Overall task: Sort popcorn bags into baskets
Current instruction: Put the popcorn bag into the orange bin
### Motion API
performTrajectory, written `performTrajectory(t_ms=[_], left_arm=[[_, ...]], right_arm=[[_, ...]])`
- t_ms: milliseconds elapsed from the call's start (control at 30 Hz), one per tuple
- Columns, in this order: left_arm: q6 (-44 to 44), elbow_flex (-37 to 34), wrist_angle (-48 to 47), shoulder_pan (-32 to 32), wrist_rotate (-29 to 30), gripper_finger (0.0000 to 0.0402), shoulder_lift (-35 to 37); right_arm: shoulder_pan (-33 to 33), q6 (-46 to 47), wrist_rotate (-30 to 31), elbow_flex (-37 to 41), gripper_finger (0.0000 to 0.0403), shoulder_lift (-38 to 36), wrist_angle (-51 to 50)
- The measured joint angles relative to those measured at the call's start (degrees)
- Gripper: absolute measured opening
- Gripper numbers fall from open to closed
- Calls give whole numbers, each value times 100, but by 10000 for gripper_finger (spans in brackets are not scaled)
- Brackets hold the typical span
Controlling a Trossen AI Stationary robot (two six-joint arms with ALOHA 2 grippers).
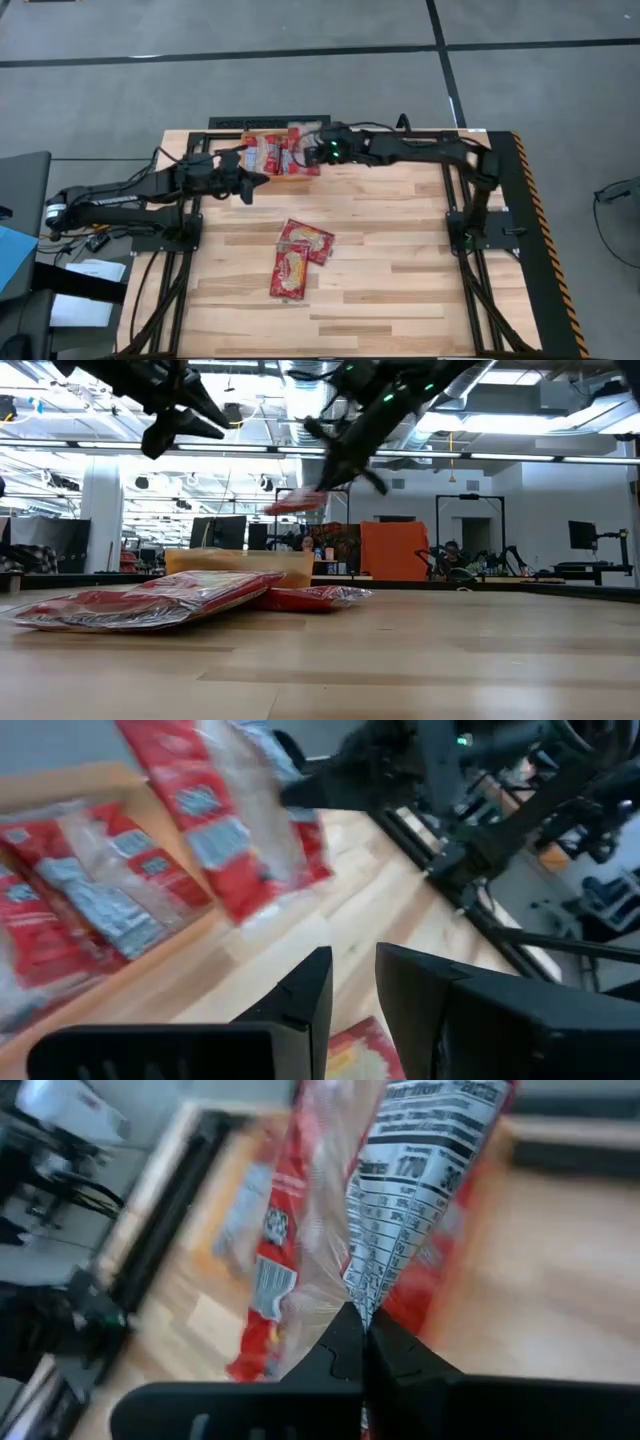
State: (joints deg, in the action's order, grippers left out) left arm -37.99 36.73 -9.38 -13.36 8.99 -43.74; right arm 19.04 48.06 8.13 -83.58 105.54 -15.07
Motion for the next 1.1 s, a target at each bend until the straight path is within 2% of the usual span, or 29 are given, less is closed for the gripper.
performTrajectory(t_ms=[167, 333, 667, 933, 1100], left_arm=[[191, 0, -375, -79, 38, 68, 215], [414, 2, -514, -79, 73, 68, 319], [434, 2, -648, -92, 167, 68, 372], [433, 2, -656, -92, 346, 70, 369], [437, 2, -656, -92, 392, 94, 367]], right_arm=[[219, -296, -374, -736, 8, 754, -156], [395, -362, -496, -1301, 8, 1332, -276], [659, -460, -942, -1419, 15, 1678, -245], [650, -503, -974, -1417, 53, 1672, -375], [665, -507, -974, -1417, 99, 1669, -387]])
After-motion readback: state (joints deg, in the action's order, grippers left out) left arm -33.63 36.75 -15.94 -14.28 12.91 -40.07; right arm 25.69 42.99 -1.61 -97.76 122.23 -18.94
